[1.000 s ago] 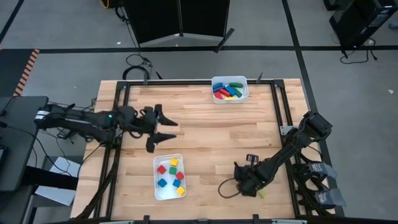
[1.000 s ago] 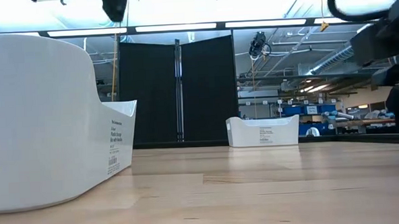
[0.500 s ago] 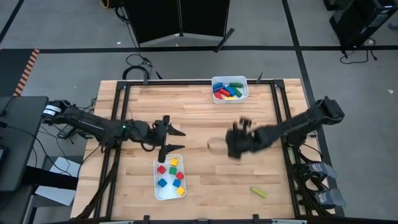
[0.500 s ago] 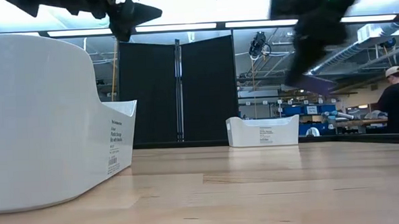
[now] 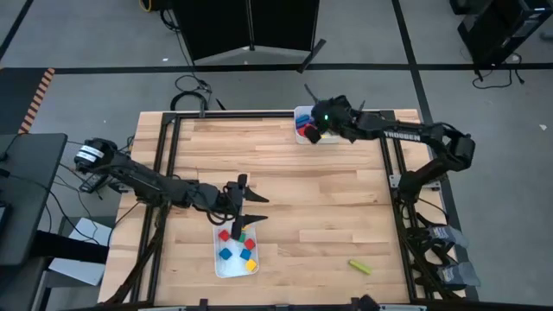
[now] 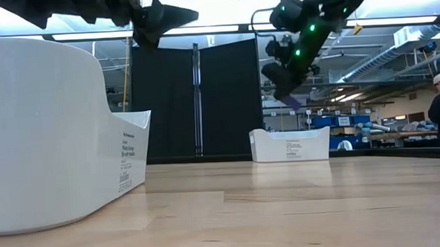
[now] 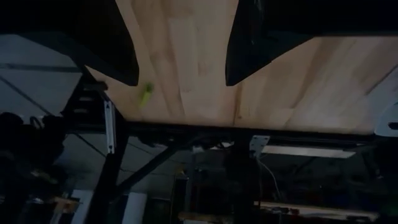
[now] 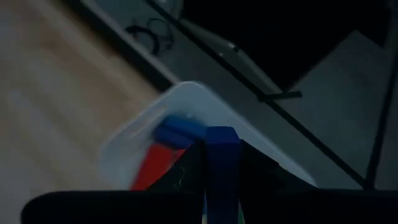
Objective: Sort blocks by size
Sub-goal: Put the violet large block into the top white bin, then put the green large block into the top white bin
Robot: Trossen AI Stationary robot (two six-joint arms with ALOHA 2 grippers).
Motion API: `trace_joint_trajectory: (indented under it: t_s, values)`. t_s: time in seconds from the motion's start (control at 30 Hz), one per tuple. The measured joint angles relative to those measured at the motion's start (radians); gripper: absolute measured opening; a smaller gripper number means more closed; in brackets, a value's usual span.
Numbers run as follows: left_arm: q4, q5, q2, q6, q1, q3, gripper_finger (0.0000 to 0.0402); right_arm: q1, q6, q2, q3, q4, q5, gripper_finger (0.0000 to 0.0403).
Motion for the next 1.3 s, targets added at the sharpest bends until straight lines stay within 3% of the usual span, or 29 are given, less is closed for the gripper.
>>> trace_joint_trajectory:
  t_s: [0.07,0.3,0.43,0.63,0.8,0.9,1.1,1.3]
  values:
    - [0.030,-0.005,0.034,-0.013,0.000,0.006,0.0247,-0.046,-0.020,0.020,0.000,0.029,-0.004,0.0092]
    - [0.022,-0.009,0.150,-0.027,0.014,0.087,0.0247,-0.091,-0.028,0.027,0.000,0.101,-0.073,0.0266]
    - [-0.031,-0.008,0.211,-0.029,0.030,0.145,0.0247,-0.030,-0.030,-0.043,0.000,0.041,-0.075,0.0306]
    - [-0.084,0.069,0.232,-0.046,0.077,0.171,0.0247,0.180,-0.018,-0.206,0.000,-0.110,-0.075,0.0294]
    - [-0.120,0.236,0.278,-0.014,0.120,0.211,0.0243,0.411,0.096,-0.332,0.001,-0.331,-0.071,0.0265]
    - [-0.127,0.325,0.345,0.054,0.129,0.272,0.0236,0.537,0.198,-0.385,0.000,-0.429,-0.014,0.0250]
    - [-0.120,0.418,0.596,0.158,0.130,0.529,0.0235,0.694,0.325,-0.465,0.000,-0.505,0.134,0.0230]
    - [-0.172,0.499,0.839,0.232,0.105,0.793,0.0262,0.742,0.330,-0.504,0.001,-0.496,0.170,0.0218]
